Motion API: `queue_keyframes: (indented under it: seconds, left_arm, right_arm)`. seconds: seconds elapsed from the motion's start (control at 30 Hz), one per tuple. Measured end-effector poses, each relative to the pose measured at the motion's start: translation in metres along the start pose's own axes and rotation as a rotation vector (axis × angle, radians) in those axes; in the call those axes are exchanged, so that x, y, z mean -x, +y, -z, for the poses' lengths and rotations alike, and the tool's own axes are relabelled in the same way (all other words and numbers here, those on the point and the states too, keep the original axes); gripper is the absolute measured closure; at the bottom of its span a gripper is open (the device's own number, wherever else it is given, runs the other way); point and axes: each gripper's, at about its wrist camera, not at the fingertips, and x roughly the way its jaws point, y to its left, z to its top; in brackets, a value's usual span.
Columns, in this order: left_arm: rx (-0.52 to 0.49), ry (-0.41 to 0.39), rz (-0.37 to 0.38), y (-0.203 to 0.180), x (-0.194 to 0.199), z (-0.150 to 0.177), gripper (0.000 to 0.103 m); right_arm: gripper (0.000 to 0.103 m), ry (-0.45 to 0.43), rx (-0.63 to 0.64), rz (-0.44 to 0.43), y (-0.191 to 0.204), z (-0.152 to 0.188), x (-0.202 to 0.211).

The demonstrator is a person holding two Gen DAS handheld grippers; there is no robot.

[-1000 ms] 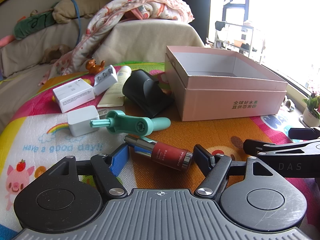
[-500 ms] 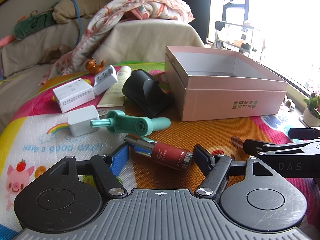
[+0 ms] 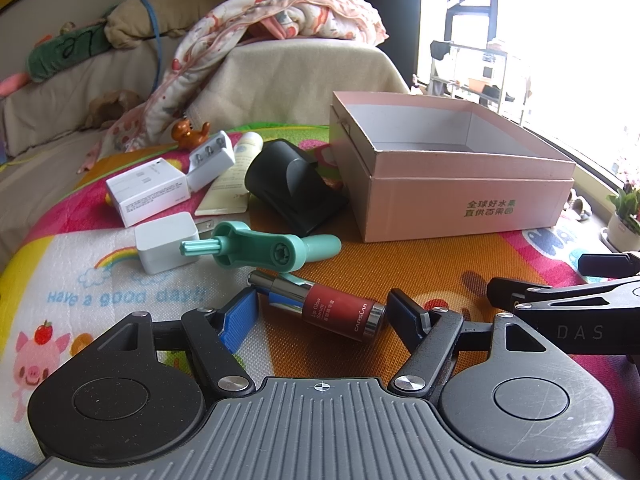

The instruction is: Organize rigid objects

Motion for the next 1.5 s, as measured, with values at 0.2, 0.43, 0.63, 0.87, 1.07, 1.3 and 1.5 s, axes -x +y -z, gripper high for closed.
queue_keyframes:
  seconds: [0.2, 0.43, 0.63, 0.87, 1.07, 1.3, 1.5]
  left_arm:
    - [0.0, 0.0, 0.0, 0.001, 0.0, 0.0, 0.026]
    - [0.0, 0.0, 0.0, 0.0, 0.0, 0.0, 0.026]
    - [0.0, 0.0, 0.0, 0.0, 0.0, 0.0, 0.026]
    - [0.0, 0.0, 0.001, 0.0, 0.0, 0.0, 0.026]
    - [0.058, -0.03, 0.131, 0.016, 0.013, 0.004, 0.029]
    - [-0.016, -0.114, 0.135, 0.04, 0.048, -0.001, 0.03]
    - [0.033, -0.13, 0.03, 0.084, 0.033, -0.031, 0.03]
  right_arm:
    - [0.0, 0.0, 0.0, 0.0, 0.0, 0.0, 0.0]
    - [0.0, 0.0, 0.001, 0.001, 0.0, 0.0, 0.0]
    - [0.0, 0.001, -0.001, -0.001, 0.0, 0.0, 0.0]
    - [0.0, 0.001, -0.002, -0.002, 0.0, 0.0, 0.0]
    - [0.0, 0.053, 0.039, -0.054, -0.006, -0.008, -0.005]
    - [0.0, 0.073, 0.086, -0.08, -0.006, -0.011, -0.006]
    - [0.0, 0.077, 0.091, -0.104, -0.01, -0.012, -0.006]
